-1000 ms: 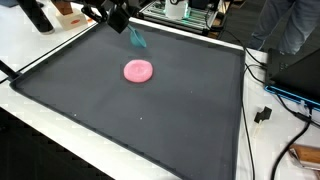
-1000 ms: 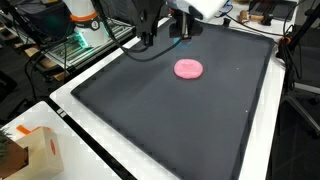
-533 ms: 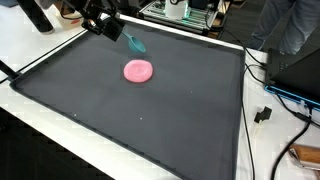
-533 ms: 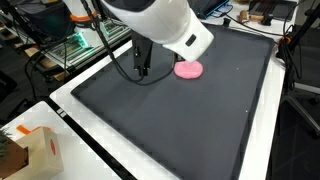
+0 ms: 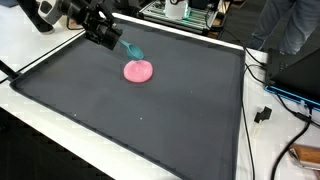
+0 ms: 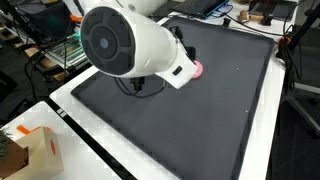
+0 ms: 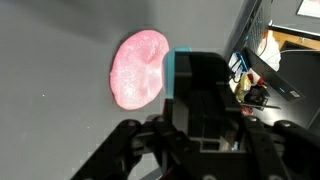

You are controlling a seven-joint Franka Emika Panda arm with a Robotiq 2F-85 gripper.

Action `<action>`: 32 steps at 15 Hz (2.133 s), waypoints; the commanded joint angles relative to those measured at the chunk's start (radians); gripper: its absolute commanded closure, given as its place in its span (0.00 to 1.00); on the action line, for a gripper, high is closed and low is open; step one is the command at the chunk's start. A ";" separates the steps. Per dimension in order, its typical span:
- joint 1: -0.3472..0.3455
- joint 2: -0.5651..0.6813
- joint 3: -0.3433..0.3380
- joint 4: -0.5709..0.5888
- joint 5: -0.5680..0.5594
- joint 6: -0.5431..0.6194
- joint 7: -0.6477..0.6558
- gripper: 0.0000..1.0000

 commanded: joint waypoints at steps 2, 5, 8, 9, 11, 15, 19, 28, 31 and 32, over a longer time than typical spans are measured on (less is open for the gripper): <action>-0.026 0.044 -0.012 0.019 0.047 -0.036 -0.022 0.75; -0.030 0.062 -0.015 0.018 0.059 -0.023 -0.023 0.75; -0.026 0.080 -0.020 0.016 0.068 -0.003 -0.019 0.75; -0.028 0.088 -0.020 0.018 0.074 -0.003 -0.019 0.75; -0.028 0.105 -0.022 0.024 0.086 0.003 -0.019 0.75; -0.019 0.134 -0.034 0.033 0.104 0.036 -0.020 0.75; -0.004 0.148 -0.047 0.039 0.090 0.081 -0.016 0.75; 0.014 0.173 -0.062 0.049 0.060 0.119 0.012 0.75; 0.019 0.181 -0.069 0.054 0.052 0.124 0.037 0.75; 0.022 0.182 -0.073 0.054 0.046 0.129 0.047 0.75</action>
